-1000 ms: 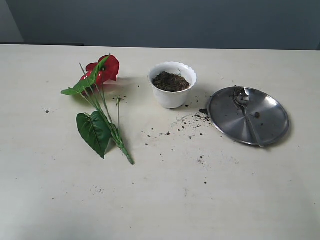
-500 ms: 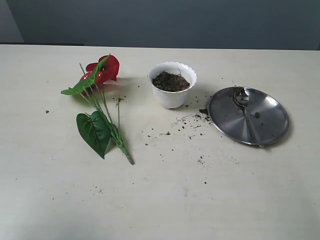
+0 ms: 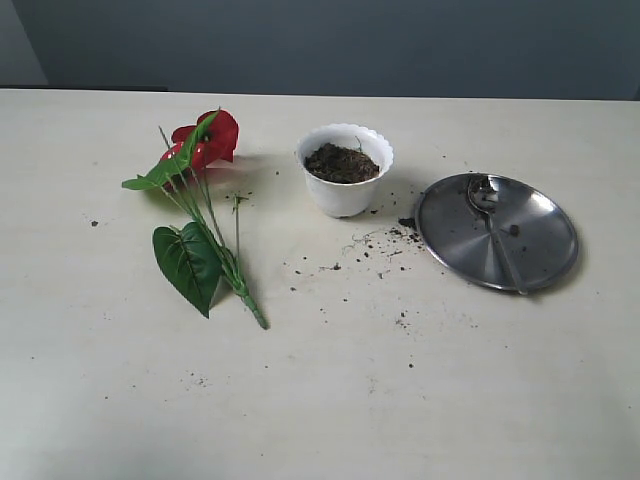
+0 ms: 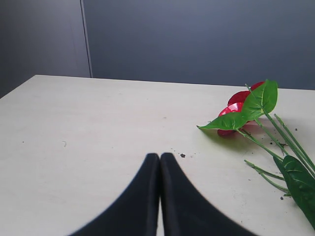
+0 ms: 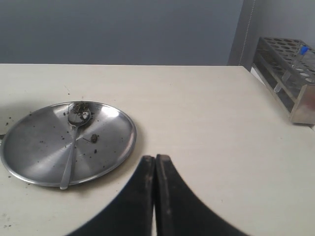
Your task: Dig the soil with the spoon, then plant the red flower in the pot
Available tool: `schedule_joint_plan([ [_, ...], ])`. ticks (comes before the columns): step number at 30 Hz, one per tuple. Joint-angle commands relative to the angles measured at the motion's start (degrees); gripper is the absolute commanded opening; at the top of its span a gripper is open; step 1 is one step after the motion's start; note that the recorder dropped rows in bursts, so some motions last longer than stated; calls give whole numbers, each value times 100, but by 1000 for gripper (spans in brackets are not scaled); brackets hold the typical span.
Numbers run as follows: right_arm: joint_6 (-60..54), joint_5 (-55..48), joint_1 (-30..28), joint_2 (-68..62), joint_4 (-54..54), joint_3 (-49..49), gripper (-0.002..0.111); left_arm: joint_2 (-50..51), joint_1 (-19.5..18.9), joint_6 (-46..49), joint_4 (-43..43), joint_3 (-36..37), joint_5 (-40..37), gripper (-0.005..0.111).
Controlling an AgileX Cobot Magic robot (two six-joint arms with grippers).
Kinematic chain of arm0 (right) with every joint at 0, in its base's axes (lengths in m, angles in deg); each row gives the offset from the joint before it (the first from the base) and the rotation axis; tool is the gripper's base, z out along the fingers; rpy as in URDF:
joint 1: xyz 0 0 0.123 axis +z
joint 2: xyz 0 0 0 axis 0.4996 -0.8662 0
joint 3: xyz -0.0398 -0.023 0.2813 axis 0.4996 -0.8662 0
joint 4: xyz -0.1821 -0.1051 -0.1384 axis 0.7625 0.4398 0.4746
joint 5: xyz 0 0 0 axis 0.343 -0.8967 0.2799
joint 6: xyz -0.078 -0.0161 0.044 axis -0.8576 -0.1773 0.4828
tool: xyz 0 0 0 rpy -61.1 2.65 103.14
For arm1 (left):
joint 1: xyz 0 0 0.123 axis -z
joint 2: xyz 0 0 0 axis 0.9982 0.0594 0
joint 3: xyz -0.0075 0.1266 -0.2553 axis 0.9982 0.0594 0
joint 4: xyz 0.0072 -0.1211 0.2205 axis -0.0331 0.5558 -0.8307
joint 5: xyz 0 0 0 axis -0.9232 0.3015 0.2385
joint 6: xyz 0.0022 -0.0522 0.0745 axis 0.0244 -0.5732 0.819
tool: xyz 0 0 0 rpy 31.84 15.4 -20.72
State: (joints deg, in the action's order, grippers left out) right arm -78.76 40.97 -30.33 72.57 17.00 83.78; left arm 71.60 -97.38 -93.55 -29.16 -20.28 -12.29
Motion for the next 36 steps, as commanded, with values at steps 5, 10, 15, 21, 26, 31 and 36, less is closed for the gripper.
schedule_joint_plan([
  [5, -8, 32, -21, 35, -24, -5, -1, -23, -4, -37, -3, 8, 28, 1],
  [10, -8, 32, -21, 35, -24, -5, -1, -23, -4, 20, -99, 8, 29, 1],
  [15, -8, 32, -21, 35, -24, -5, -1, -23, -4, 119, -1142, 8, 73, 1],
  [21, -8, 32, -21, 35, -24, -5, -1, -23, -4, 103, -380, 8, 1904, 1],
  [26, -8, 56, -21, 35, -23, -5, -1, -23, -4, 103, 16, 8, 3082, 1],
  [31, -8, 56, -21, 35, -23, -5, -1, -23, -4, 103, 16, 8, 3225, 1],
  [36, -8, 56, -21, 35, -23, -5, -1, -23, -4, 86, 16, 8, 3687, 1],
])
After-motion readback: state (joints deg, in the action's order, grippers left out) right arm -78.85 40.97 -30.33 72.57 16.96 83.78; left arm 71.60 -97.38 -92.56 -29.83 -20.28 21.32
